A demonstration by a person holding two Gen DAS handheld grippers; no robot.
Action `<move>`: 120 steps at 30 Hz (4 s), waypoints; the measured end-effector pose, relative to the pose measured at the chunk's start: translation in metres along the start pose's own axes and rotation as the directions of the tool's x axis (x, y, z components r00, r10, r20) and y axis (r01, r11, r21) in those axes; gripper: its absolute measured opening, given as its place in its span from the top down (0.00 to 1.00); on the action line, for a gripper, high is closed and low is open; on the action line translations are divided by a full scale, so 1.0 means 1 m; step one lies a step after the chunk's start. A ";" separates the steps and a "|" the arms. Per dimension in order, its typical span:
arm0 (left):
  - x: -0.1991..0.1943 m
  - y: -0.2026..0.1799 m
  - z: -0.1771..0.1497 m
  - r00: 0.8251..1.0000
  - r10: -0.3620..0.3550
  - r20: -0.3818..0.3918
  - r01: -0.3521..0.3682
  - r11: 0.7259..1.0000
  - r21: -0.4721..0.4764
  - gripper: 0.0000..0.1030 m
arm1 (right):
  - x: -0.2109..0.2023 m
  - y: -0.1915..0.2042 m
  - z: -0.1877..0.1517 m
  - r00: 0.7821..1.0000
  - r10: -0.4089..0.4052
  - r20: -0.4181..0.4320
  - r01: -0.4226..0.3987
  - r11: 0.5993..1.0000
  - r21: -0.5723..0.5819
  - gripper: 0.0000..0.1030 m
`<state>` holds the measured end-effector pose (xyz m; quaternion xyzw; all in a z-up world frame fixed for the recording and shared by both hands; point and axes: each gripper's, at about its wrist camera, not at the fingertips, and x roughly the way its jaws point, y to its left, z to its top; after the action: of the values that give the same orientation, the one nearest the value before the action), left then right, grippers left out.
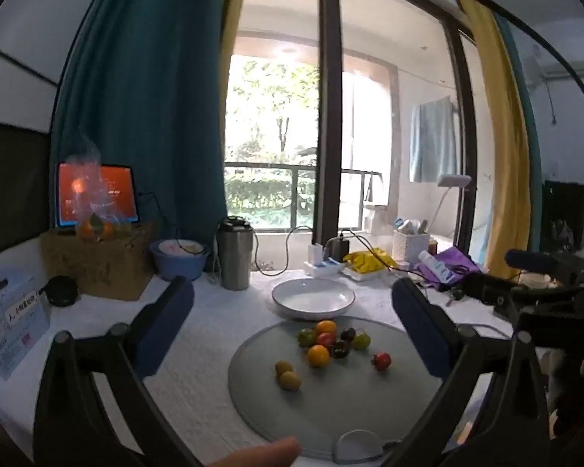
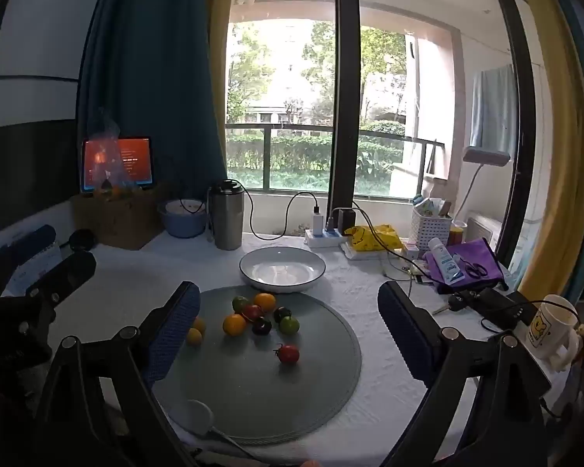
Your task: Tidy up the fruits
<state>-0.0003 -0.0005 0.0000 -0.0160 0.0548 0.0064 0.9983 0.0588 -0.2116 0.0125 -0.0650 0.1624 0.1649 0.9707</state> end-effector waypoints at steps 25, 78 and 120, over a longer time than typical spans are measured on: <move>-0.004 0.012 -0.008 1.000 0.015 -0.016 -0.017 0.995 -0.095 0.00 | 0.005 -0.002 -0.004 1.000 0.007 -0.006 -0.007 1.000 -0.015 0.08; -0.005 0.012 -0.010 1.000 0.004 -0.019 -0.006 0.995 -0.103 0.00 | 0.007 0.001 -0.003 0.999 0.037 -0.016 -0.037 0.999 0.015 0.08; 0.096 0.009 -0.075 0.925 -0.001 -0.379 -0.032 0.996 -0.082 0.01 | 0.109 -0.020 -0.054 0.958 0.073 -0.278 -0.040 0.992 0.123 0.08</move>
<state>0.0870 0.0067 -0.0858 -0.0596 0.2463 0.0134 0.9673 0.1469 -0.2077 -0.0735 -0.0268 0.3102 0.1721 0.9346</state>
